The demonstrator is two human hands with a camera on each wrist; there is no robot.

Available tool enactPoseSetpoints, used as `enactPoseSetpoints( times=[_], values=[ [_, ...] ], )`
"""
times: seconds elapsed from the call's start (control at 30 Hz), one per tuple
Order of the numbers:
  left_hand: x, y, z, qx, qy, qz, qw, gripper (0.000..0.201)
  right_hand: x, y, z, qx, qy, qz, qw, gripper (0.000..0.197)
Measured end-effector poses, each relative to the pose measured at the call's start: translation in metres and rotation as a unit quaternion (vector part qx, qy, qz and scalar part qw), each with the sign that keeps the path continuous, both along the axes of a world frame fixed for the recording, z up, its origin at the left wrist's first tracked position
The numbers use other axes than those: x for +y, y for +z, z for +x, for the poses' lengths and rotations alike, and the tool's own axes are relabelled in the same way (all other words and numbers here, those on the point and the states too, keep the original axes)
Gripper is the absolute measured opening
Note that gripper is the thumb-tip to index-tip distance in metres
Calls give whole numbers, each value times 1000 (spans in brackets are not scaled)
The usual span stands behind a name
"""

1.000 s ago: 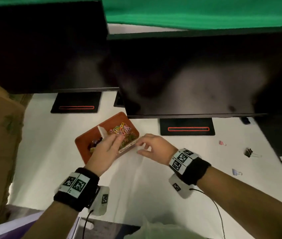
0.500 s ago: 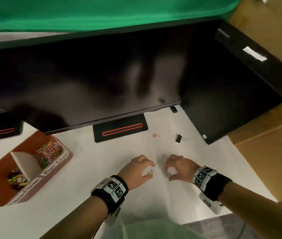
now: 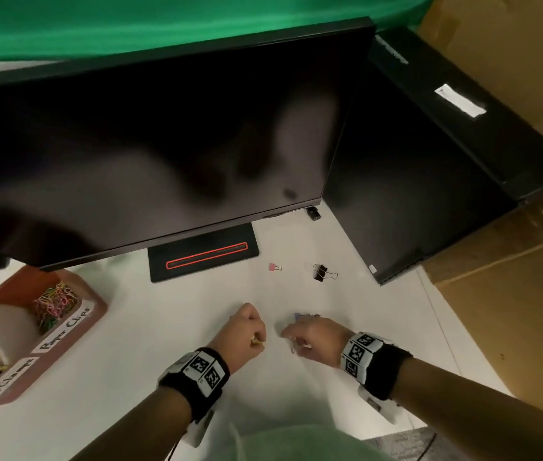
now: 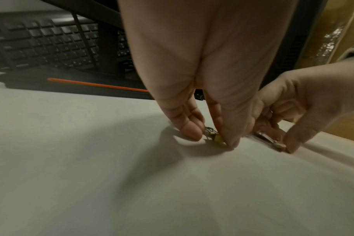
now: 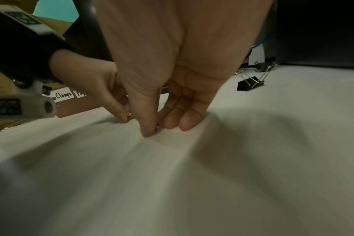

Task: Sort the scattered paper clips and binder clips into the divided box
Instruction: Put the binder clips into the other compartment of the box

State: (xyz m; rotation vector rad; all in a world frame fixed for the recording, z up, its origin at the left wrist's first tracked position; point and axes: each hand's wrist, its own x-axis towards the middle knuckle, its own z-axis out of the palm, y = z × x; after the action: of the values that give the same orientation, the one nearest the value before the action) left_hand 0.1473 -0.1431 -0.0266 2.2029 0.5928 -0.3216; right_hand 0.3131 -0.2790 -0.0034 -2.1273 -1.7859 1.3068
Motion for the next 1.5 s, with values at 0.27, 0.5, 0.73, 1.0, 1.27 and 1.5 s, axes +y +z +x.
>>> enactPoseSetpoints(
  times=[0.27,0.5,0.73,1.0,1.27,1.5],
  values=[
    [28,15,33,-41,94,-5,995,21,9,11,33,10,-62,49,997,16],
    [43,22,77,-43,104,2,994,51,32,8,36,-15,-108,2,994,48],
    [45,4,100,-5,101,44,994,35,31,-3,33,18,-130,17,991,12],
    [47,1,98,-9,143,65,988,24,32,-1,34,26,-95,22,995,14],
    [51,0,81,18,139,64,988,8,36,18,70,-17,-161,109,981,21],
    [51,1,59,31,133,71,988,9,46,18,93,-23,-209,48,977,46]
  ],
)
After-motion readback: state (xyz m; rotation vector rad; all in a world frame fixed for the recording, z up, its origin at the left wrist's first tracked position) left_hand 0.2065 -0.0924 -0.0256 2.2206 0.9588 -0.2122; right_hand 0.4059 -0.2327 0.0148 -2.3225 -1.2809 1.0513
